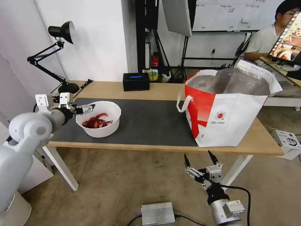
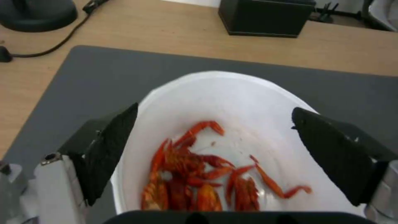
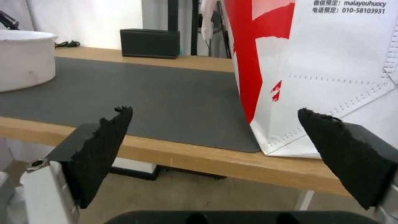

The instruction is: Pick up the trash from the table and place it into the takeout bag.

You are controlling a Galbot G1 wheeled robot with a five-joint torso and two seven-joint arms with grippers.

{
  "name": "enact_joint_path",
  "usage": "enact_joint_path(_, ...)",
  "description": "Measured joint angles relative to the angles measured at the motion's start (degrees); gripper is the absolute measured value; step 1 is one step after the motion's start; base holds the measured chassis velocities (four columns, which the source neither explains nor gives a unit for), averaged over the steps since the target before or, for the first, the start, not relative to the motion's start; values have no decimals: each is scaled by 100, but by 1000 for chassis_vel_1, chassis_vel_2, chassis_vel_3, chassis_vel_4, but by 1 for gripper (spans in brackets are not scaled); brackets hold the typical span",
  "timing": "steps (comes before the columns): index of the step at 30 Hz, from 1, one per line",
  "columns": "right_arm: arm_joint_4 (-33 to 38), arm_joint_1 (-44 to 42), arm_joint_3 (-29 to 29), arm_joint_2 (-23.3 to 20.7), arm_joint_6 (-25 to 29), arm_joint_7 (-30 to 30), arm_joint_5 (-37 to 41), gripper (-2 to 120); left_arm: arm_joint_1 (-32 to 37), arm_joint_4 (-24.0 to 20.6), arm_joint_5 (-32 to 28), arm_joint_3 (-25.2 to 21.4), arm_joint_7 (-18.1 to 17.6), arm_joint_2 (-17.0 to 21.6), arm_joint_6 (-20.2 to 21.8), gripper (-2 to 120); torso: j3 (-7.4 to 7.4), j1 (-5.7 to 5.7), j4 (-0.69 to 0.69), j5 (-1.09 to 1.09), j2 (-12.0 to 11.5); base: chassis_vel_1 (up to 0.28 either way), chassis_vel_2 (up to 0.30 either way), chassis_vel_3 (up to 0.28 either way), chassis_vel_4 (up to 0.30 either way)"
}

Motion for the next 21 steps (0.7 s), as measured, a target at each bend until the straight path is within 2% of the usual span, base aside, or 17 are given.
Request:
enact_joint_path(5, 0, 0, 0, 0, 0, 0, 0, 100, -235, 401, 6, 260, 238, 105, -17, 100, 0, 0, 0, 0, 0, 0, 0, 0, 0)
enact_joint_path(7, 0, 0, 0, 0, -1, 0, 0, 100, -254, 564, 115, 339, 429, 151, -22, 100, -1, 0, 1, -1, 0, 0, 0, 0, 0)
enact_joint_path(8, 0, 1, 0, 0, -1, 0, 0, 100, -257, 736, 330, 411, 651, 183, -31, 100, 0, 0, 1, -1, 0, 0, 0, 0, 0)
enact_joint_path(11, 0, 0, 0, 0, -1, 0, 0, 100, -248, 894, 517, 453, 854, 215, -38, 100, -1, -1, 1, -2, 0, 0, 0, 0, 0)
enact_joint_path(12, 0, 0, 0, 0, -1, 0, 0, 100, -229, 998, 669, 474, 1049, 248, -43, 100, 0, -1, 2, -1, 0, 0, 0, 0, 0)
enact_joint_path(21, 0, 0, 0, 0, -1, 0, 0, 100, -238, 1270, 851, 510, 1218, 232, -58, 100, -1, -1, 2, -1, 0, 0, 0, 0, 0)
